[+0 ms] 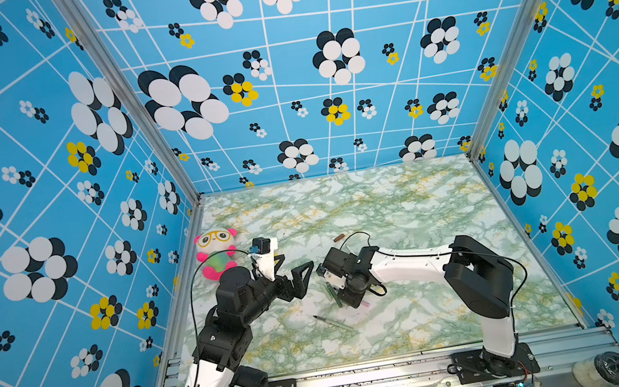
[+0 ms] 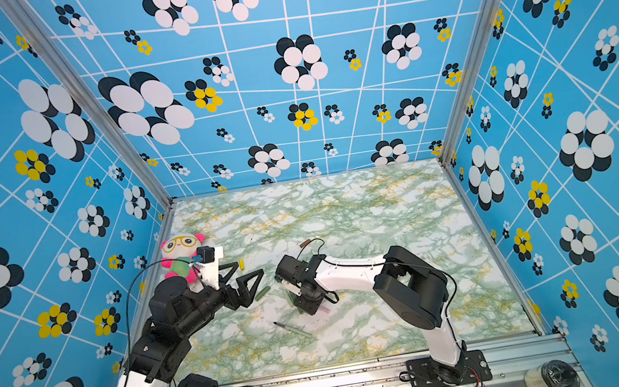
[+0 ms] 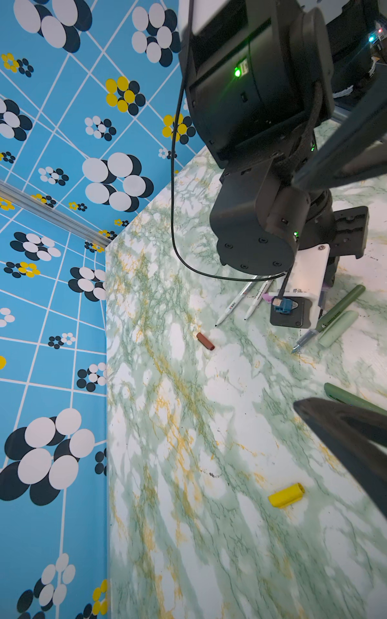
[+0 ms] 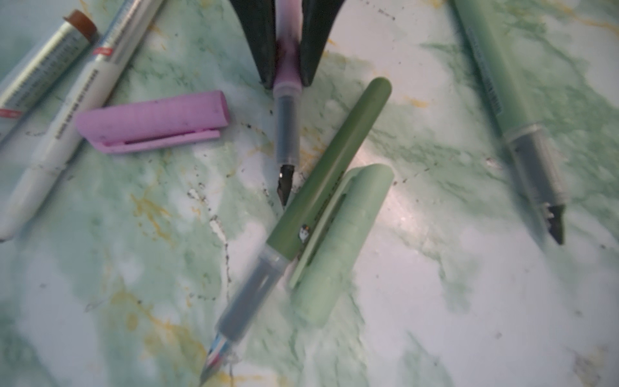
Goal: Insert the pens into the pen caps
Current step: 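Lift the pink pen with the right gripper while the left gripper reaches toward it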
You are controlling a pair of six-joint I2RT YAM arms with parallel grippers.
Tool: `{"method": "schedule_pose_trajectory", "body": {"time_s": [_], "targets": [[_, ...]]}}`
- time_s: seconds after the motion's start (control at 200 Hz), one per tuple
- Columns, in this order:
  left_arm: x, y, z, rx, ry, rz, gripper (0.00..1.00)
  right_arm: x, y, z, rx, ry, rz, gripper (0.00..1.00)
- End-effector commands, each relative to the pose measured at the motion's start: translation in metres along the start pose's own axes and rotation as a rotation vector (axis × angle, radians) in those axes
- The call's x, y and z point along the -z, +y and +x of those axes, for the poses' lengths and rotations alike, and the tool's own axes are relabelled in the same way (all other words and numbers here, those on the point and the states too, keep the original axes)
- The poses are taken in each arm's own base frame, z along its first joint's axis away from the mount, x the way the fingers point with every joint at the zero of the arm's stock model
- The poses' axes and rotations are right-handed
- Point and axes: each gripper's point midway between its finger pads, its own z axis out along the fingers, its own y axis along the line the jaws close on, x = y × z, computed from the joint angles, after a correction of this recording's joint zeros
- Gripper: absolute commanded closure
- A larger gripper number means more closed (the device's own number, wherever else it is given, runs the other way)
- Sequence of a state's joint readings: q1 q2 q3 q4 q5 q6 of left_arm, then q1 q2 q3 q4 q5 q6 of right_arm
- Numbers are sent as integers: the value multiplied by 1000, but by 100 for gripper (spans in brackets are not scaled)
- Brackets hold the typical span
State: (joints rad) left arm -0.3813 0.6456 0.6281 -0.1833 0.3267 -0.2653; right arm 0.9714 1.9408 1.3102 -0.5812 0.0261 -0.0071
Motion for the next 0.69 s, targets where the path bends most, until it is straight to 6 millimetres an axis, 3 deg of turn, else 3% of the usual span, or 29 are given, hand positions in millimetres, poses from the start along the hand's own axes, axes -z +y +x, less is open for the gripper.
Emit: {"method": "schedule_pose_trajectory", "body": {"time_s": [0.0,0.125,0.325,0.555,0.69], "targets": [[3,-12,-26,-52,-71,42,3,33,-10,-22,-47,-80,-9,95],[7,-18,-41,-67,-115,50,3,61,-22,-31,-54,-140,9,95],[9,-24,-59,-91,-139,64,1,111,-58,-49,-127,-295,45,95],[-13,-49,-60,-27,-63,245,0,167,-102,-85,-316,-587,3,96],[-26,-63,-58,27,-10,360,1,193,-113,-99,-402,-725,-95,97]]}}
